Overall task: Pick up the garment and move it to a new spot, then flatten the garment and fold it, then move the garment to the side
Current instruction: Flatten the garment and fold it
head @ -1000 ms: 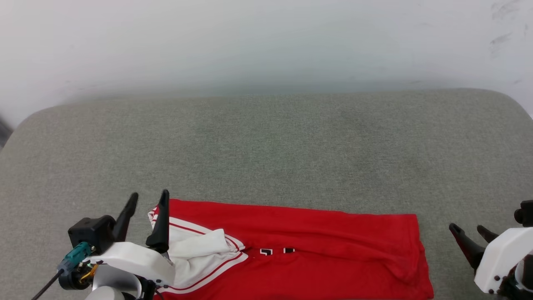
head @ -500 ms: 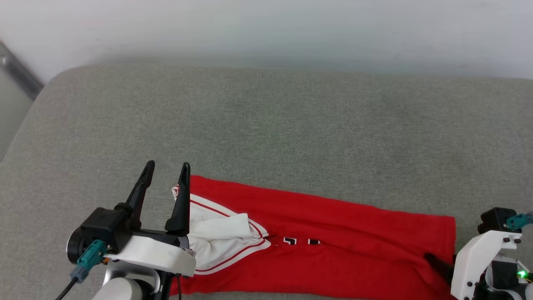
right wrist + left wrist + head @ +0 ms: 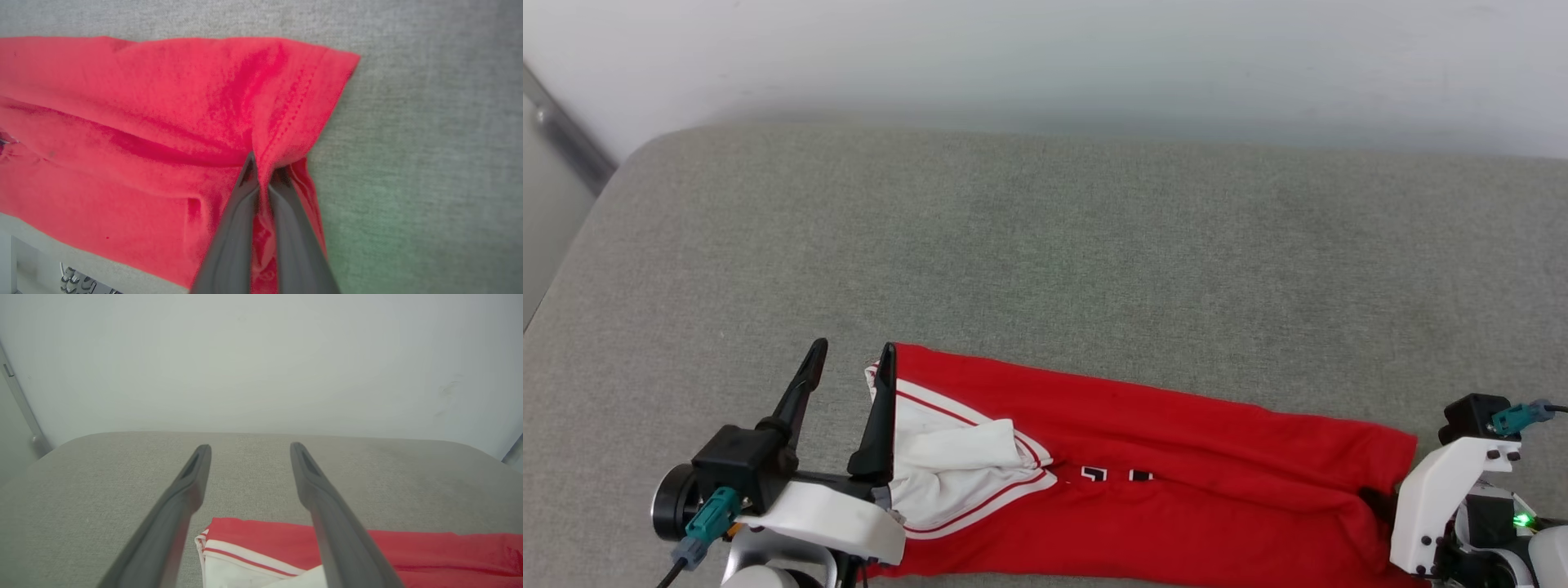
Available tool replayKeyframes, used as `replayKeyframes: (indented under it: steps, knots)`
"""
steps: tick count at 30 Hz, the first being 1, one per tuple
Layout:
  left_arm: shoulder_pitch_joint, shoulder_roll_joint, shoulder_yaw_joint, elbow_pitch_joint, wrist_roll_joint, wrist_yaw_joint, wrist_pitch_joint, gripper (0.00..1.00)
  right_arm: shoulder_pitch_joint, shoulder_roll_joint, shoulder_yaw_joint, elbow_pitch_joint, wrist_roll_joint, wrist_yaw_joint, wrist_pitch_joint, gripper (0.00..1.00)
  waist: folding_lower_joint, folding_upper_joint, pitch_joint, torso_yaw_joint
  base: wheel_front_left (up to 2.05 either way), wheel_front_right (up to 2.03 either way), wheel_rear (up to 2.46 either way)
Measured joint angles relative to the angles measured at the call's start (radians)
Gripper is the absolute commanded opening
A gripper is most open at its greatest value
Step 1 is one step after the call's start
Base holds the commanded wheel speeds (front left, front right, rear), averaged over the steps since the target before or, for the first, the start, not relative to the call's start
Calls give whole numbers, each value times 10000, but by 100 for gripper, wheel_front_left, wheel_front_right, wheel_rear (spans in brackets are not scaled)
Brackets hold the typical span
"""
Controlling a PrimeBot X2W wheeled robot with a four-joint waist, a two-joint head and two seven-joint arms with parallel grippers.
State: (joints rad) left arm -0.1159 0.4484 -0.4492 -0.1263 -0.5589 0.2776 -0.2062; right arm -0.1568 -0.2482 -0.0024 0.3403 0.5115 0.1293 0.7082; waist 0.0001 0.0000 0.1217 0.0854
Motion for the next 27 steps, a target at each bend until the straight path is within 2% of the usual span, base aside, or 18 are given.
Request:
replayKeyframes:
  steps: [5, 10, 13, 18, 21, 22, 23, 24, 27]
  knots:
    - [317, 125, 113, 111, 8, 255, 12, 100, -33, -267, 347, -184, 79, 2, -150, 0, 0, 0, -442, -202, 0, 0, 0]
    - [658, 163, 232, 0, -67, 493, 15, 100, -59, -667, 2, -456, -19, 17, 90, 0, -1, 0, -836, -528, 0, 0, 0]
    - [752, 165, 222, -107, -107, 499, 27, 100, 12, -865, -713, -554, -171, 17, 284, 0, -1, 0, -965, -729, 0, 0, 0]
    - [910, 178, 215, -196, -165, 583, 86, 100, 214, -1012, -2487, -861, -569, 15, 616, 0, 0, 0, -1070, -962, 0, 0, 0]
    - [931, 190, 234, -219, -194, 602, 86, 100, 223, -443, -3350, -1041, -391, 15, 1218, 0, -1, 0, -1088, -1084, 0, 0, 0]
    - [946, 190, 226, -219, -196, 608, 88, 100, 201, -59, -3586, -1106, 8, 15, 1465, 0, 0, 0, -1099, -1120, 0, 0, 0]
    - [971, 186, 217, -232, -230, 612, 98, 100, 85, 782, -3875, -1223, 907, 15, 2171, 0, 0, 0, -1111, -1171, 0, 0, 0]
    - [975, 190, 217, -232, -255, 612, 100, 100, 25, 1191, -3963, -1287, 1304, 15, 2560, 0, -1, 0, -1110, -1181, 0, 0, 0]
    - [974, 238, 207, -244, -253, 606, 144, 100, -79, 1843, -4305, -1394, 2667, 15, 3639, 0, 0, 0, -1092, -1160, 0, 0, 0]
